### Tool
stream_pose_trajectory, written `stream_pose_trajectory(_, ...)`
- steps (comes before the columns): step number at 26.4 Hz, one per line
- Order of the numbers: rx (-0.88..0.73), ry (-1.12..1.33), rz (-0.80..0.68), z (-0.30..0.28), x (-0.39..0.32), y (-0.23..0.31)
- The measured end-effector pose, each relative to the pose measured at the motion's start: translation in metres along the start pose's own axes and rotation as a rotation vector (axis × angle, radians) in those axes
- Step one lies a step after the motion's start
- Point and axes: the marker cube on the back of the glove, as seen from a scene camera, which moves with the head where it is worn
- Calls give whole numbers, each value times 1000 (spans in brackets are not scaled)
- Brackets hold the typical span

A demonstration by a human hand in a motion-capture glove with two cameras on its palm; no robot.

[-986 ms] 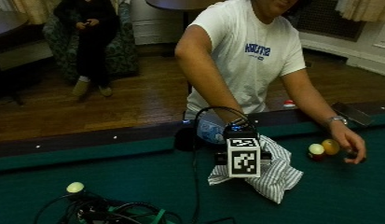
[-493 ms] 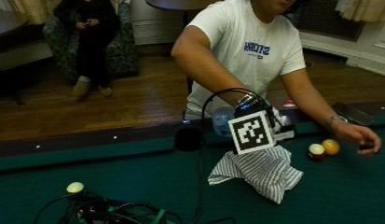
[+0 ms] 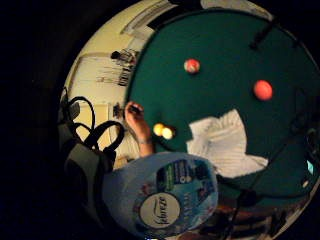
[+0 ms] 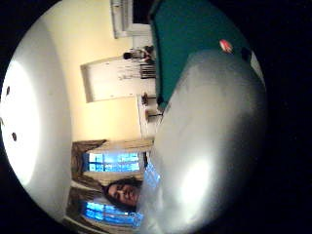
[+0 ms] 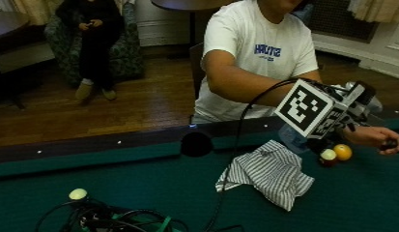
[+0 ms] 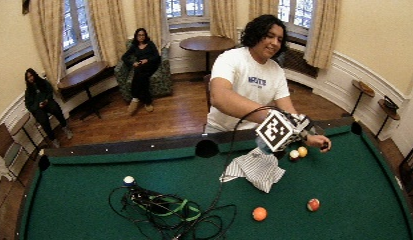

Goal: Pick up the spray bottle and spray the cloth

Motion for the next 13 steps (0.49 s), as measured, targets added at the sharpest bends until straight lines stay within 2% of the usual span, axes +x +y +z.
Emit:
stream_pose_trajectory(6,125,-143,-215,31,-15,-10)
stream_pose_trajectory(13,201,-223,-306,79,7,-18)
